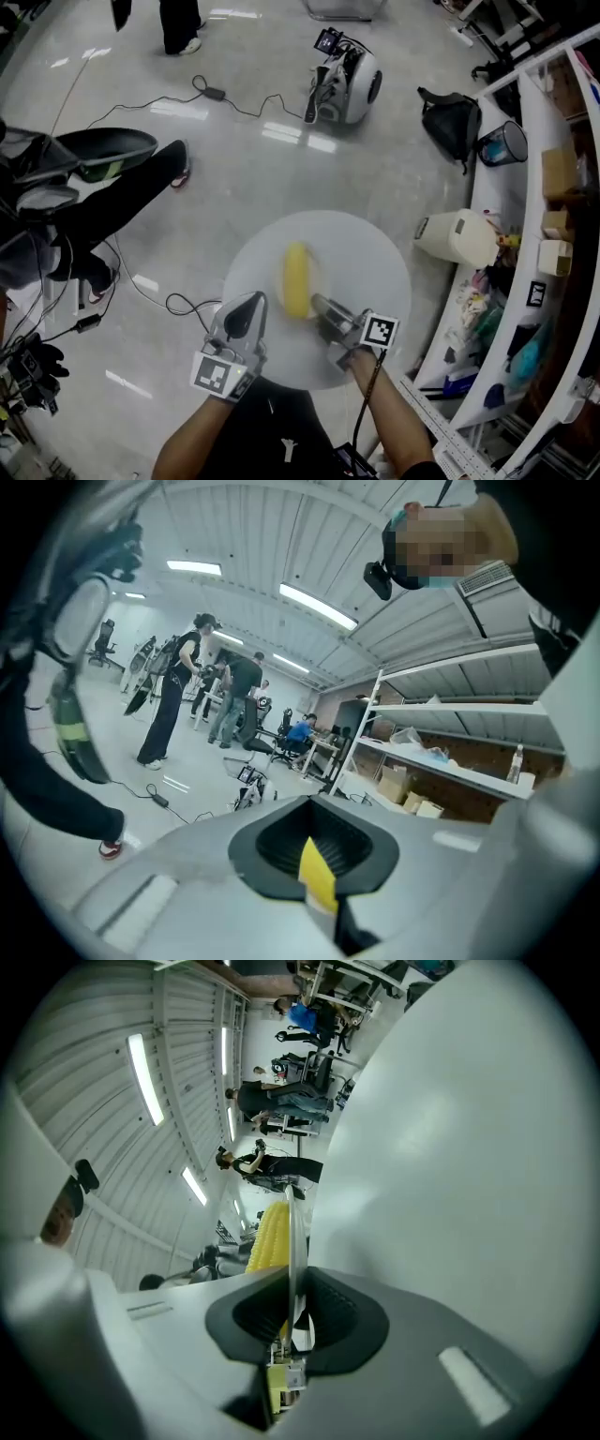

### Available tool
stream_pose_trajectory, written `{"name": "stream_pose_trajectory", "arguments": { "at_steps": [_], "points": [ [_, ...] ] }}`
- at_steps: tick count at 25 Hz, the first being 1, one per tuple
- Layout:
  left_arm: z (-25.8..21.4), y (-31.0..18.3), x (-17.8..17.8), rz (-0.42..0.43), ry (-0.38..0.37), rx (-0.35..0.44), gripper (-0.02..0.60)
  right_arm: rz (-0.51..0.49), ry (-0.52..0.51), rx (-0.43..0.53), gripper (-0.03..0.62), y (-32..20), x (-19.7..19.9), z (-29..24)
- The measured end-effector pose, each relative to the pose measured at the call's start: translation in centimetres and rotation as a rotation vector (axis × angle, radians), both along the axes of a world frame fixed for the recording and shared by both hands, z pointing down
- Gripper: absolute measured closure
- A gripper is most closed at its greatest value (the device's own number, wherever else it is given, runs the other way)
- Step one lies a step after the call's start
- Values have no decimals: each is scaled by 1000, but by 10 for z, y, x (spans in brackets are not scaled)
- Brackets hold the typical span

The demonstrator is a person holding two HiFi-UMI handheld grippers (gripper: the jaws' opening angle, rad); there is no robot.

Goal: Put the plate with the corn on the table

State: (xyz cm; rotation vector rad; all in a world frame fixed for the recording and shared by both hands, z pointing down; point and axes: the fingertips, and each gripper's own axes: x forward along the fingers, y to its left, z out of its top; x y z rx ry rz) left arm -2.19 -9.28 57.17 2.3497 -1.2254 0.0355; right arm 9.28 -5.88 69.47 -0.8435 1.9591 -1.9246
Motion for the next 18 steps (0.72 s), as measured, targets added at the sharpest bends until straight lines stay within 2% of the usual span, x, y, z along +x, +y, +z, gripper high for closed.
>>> {"name": "stream_pose_trajectory", "arguments": {
  "at_steps": [7, 12, 18],
  "points": [
    [0, -3, 1, 3, 21, 27, 577, 1, 0, -23, 546, -2, -3, 10],
    [6, -6, -5, -14, 13, -9, 577, -8, 5, -39, 546, -4, -10, 18],
    [11, -7, -11, -29, 15, -16, 578, -5, 18, -80, 546, -1, -11, 30]
  ]
}}
